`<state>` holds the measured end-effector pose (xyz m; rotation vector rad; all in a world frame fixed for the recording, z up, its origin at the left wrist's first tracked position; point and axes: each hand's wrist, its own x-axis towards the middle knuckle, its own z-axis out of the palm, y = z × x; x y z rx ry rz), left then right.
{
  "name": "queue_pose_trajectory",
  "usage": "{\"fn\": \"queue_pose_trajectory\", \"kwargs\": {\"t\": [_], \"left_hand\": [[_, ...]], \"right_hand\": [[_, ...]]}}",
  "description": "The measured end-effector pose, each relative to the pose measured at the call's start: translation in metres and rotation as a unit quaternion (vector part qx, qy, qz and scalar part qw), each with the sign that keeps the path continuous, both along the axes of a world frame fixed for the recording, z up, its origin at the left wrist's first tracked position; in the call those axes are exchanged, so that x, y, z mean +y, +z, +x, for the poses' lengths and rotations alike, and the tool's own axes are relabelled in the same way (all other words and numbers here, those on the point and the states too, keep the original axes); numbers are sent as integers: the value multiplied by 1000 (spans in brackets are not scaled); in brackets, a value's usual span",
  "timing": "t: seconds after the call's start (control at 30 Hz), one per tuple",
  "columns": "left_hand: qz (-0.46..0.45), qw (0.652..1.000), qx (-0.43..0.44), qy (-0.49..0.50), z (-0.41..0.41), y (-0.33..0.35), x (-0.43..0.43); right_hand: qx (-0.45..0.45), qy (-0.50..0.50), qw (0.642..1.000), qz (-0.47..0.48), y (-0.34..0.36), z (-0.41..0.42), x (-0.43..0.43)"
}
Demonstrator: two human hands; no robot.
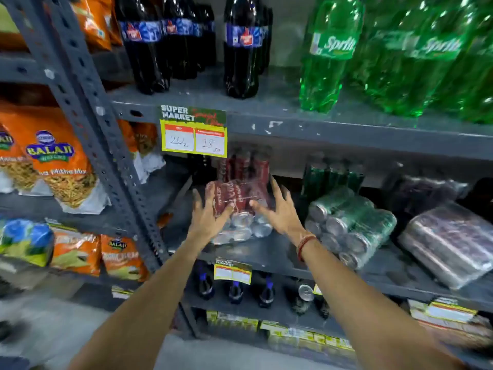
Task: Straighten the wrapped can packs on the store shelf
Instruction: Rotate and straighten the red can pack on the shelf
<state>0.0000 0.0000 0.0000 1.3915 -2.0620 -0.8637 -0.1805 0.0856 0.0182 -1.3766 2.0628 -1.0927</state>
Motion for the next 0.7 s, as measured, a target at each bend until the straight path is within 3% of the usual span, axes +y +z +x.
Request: {"fn": "queue_pose_trajectory", "kwargs": {"t": [0.17,0.33,0.57,0.7], "left_hand": [[179,982,3,-60,-3,-9,-42],[223,963,46,-147,0,0,-50],[149,975,71,-149,2,-6,-35],[42,986,74,-142,9,-8,-7]], "right_hand": [[-127,100,976,146,-11,-25,-45],[-131,159,959,196,-4,-33,-59],[-142,151,969,130,-16,-34,-41],[-77,129,988,45,-22,-21,-9]]}}
